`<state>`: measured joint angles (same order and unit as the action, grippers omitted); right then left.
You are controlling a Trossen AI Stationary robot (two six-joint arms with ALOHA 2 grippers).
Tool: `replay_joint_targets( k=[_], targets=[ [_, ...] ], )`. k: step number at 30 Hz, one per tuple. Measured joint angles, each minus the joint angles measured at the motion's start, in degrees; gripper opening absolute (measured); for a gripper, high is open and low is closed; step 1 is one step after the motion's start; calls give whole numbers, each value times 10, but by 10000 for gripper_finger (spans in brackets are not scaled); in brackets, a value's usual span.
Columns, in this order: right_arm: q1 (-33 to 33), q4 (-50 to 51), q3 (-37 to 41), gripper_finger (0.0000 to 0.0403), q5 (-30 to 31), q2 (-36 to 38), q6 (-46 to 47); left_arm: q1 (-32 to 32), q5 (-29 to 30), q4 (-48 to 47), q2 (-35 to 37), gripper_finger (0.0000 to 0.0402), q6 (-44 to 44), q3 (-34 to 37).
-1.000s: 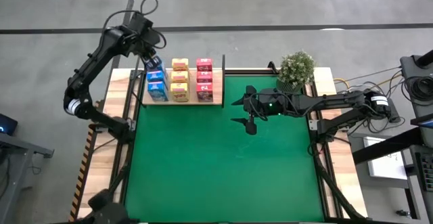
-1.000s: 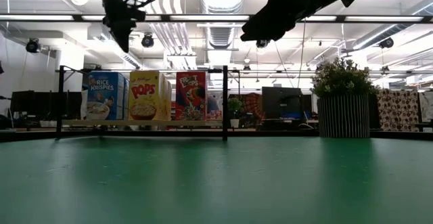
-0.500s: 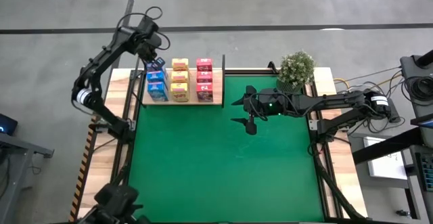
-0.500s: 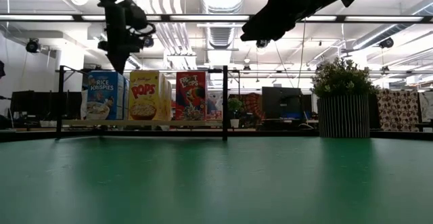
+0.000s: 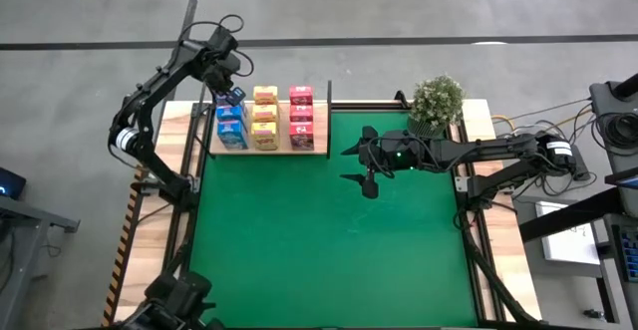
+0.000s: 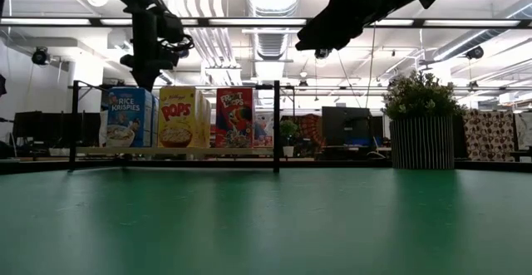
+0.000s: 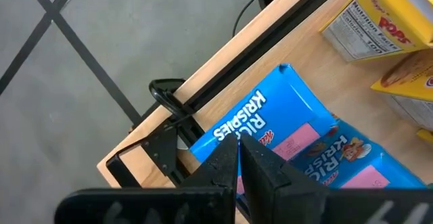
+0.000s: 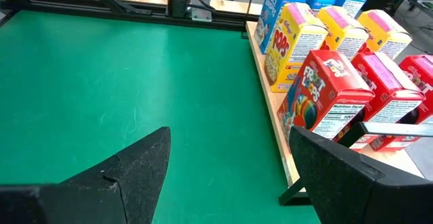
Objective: Stack cereal on shelf
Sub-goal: Adjust the top blue cereal box on the shelf
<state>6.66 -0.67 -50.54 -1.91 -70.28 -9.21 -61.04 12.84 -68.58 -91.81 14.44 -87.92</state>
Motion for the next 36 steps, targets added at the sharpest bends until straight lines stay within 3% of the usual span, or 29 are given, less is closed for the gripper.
replay_joint_targets(
  k=[36],
  targets=[
    [0, 0, 0, 290, 0, 0, 2, 13, -29, -1, 1, 0, -15, 3]
  ],
)
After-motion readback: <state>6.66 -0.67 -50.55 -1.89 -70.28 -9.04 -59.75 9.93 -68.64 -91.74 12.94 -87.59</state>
